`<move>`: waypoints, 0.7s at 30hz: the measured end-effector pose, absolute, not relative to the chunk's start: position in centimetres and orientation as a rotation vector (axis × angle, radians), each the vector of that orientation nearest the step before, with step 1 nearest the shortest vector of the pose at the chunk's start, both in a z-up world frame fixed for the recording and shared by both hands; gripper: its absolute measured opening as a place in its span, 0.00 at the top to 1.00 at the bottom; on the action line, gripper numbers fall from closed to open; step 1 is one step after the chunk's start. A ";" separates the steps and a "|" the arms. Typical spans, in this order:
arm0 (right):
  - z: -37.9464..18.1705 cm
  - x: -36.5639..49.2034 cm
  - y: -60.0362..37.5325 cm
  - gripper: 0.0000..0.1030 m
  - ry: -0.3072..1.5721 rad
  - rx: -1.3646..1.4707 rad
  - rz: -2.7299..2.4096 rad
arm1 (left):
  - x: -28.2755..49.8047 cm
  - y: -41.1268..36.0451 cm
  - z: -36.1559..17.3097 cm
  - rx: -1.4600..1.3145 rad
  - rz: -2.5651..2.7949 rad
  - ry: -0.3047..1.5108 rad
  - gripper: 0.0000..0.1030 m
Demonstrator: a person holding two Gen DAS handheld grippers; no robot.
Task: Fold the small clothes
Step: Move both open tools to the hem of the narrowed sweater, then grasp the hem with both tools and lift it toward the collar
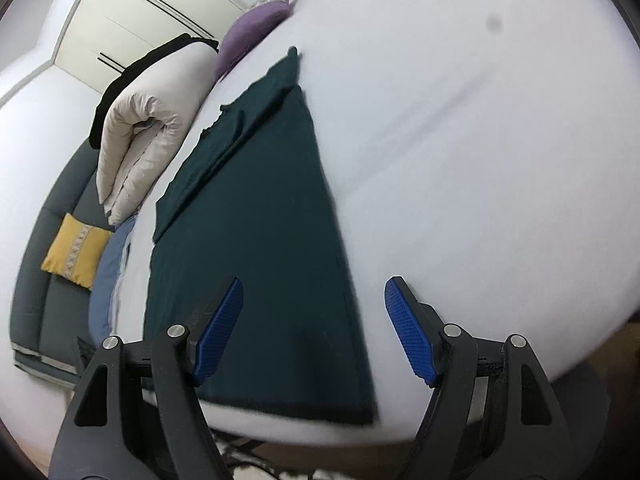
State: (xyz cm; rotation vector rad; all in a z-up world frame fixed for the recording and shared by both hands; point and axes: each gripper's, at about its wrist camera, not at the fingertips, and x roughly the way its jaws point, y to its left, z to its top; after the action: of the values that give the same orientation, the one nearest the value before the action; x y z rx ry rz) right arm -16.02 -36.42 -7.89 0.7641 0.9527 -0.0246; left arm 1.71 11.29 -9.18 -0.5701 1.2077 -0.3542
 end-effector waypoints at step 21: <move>-9.6 -18.6 -36.5 0.62 1.156 0.834 0.048 | 0.9 10.4 -10.1 -0.538 -0.395 1.314 0.93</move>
State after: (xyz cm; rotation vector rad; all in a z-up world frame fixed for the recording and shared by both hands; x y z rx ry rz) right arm -18.62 -36.55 -9.65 0.8337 1.1559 0.0484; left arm 0.94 10.36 -10.12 -0.5378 1.3137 -0.3953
